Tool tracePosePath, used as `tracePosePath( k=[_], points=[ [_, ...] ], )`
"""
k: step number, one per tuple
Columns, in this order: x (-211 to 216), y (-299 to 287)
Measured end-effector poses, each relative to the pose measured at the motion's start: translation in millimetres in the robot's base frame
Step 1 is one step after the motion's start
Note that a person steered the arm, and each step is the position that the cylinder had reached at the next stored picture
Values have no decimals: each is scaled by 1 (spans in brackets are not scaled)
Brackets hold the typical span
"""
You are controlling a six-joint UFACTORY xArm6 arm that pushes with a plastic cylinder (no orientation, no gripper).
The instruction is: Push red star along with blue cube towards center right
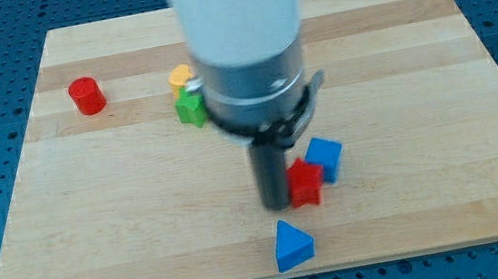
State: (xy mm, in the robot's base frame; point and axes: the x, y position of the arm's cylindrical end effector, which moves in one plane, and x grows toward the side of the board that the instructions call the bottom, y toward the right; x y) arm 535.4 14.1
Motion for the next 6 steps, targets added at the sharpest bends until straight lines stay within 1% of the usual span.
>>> tracePosePath(
  k=[1,2,3,4,5,6],
  points=[
    [-52,53],
    [-52,81],
    [-52,37],
    [-7,10],
    [6,49],
    [-54,91]
  ],
)
